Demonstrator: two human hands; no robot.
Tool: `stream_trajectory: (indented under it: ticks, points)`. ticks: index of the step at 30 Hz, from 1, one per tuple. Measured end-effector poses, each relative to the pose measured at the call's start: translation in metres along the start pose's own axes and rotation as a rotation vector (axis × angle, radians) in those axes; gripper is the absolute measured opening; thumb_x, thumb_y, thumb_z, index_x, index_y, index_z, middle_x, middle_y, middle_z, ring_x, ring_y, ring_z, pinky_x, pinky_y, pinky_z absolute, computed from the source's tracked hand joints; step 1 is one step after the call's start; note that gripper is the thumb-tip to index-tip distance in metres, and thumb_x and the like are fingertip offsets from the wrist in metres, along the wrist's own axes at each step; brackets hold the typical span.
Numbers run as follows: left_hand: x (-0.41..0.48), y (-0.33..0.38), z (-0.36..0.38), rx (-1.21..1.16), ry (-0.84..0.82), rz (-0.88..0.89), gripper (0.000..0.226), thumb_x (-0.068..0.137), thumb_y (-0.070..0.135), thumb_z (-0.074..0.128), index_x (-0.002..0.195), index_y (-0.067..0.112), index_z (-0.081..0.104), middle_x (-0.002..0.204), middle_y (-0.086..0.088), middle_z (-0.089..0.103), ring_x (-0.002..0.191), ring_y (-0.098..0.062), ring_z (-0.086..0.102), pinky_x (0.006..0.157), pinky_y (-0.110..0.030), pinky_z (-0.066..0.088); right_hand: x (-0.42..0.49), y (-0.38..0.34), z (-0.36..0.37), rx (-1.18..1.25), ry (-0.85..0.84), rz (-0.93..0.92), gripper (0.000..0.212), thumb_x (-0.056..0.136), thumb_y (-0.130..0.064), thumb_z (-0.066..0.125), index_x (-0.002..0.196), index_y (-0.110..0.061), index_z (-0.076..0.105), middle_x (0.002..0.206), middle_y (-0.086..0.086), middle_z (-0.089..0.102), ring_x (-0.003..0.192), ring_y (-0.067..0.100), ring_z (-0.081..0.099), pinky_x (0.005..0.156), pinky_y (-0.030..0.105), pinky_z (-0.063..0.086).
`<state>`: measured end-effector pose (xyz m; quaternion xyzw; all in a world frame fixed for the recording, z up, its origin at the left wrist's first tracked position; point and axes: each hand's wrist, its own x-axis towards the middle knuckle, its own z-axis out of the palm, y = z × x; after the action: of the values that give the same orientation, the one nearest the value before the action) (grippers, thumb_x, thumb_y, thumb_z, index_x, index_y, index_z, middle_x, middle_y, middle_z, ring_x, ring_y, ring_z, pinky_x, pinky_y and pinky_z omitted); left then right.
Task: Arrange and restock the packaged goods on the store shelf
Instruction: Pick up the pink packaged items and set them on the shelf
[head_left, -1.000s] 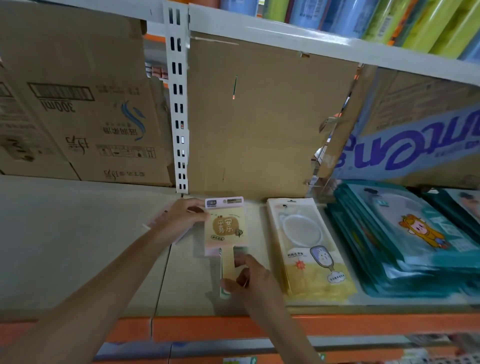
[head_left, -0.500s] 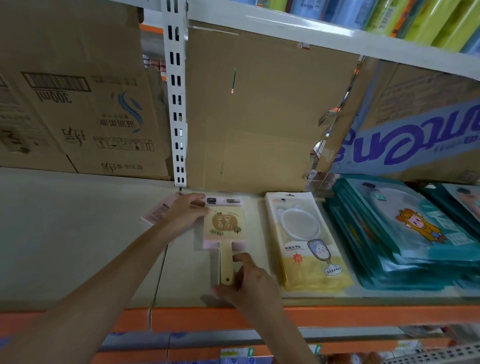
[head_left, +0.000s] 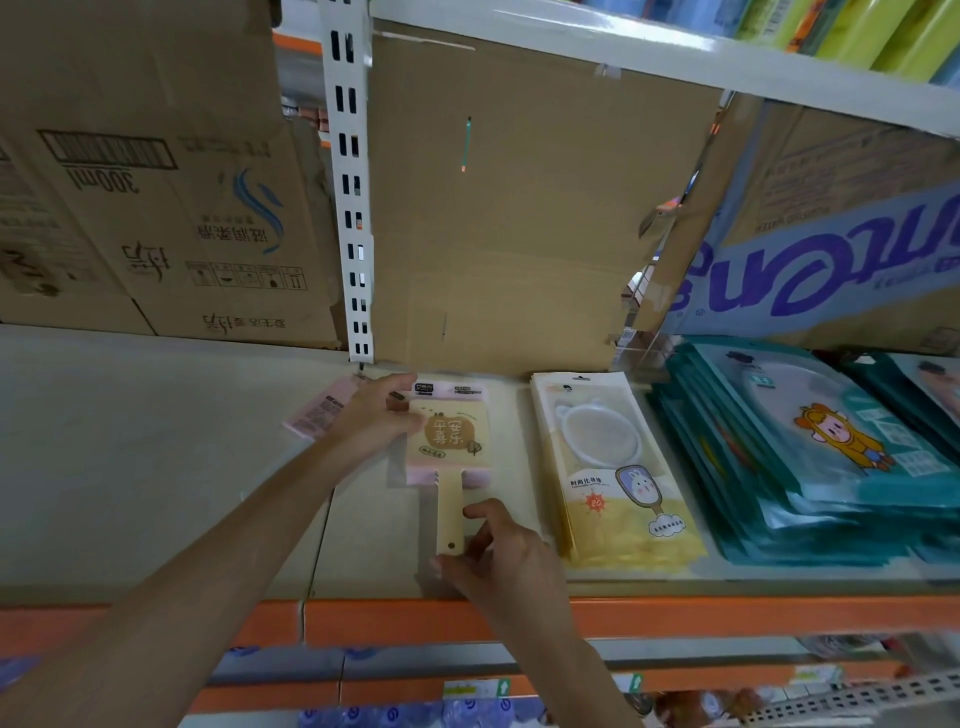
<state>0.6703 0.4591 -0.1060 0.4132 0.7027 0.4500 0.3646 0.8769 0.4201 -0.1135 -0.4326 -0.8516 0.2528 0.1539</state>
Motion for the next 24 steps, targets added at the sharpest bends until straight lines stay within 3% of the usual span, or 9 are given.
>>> stream_trajectory:
  ticks: [8,12,15,21,24]
  points:
    - [0.000,0.001,0.003,0.008,0.016,-0.006,0.060,0.082,0.004,0.065,0.137,0.016,0.044,0.107,-0.002,0.059,0.083,-0.006,0.057,0.070,-0.019,0.046,0.000,0.001,0.001,-0.018,0.002,0.025,0.049,0.080,-0.050,0.063,0.120,-0.026,0.046,0.097,-0.011,0.067,0.087,0.003,0.062,0.072,0.016,0.043]
    - [0.000,-0.002,0.005,-0.005,0.012,-0.010,0.060,0.082,0.006,0.066,0.137,0.018,0.044,0.094,0.004,0.061,0.090,-0.015,0.060,0.087,-0.031,0.049,-0.001,0.001,0.001,-0.010,-0.007,0.037,0.049,0.080,-0.050,0.063,0.120,-0.026,0.048,0.100,-0.010,0.067,0.089,0.004,0.062,0.072,0.015,0.041]
    - [0.000,-0.004,0.005,0.001,0.016,-0.005,0.060,0.082,0.008,0.067,0.136,0.019,0.045,0.100,-0.002,0.063,0.096,-0.019,0.062,0.091,-0.036,0.049,-0.001,0.001,0.001,-0.023,-0.020,0.042,0.049,0.081,-0.050,0.062,0.121,-0.026,0.048,0.103,-0.011,0.066,0.090,0.003,0.061,0.073,0.014,0.041]
    - [-0.002,-0.002,0.007,0.015,0.012,0.006,0.057,0.084,0.010,0.065,0.136,0.020,0.044,0.106,-0.004,0.062,0.091,-0.015,0.060,0.069,-0.020,0.046,-0.001,0.000,-0.002,-0.013,-0.045,0.057,0.050,0.080,-0.049,0.064,0.121,-0.026,0.048,0.099,-0.011,0.065,0.089,0.005,0.061,0.076,0.019,0.046]
    - [-0.003,0.002,0.001,0.027,0.034,0.025,0.054,0.086,0.015,0.064,0.136,0.018,0.044,0.107,-0.002,0.058,0.098,-0.014,0.057,0.071,-0.020,0.041,0.002,0.004,-0.011,-0.006,-0.091,0.045,0.058,0.075,-0.048,0.069,0.124,-0.025,0.048,0.086,-0.013,0.055,0.078,0.006,0.056,0.070,0.021,0.044]
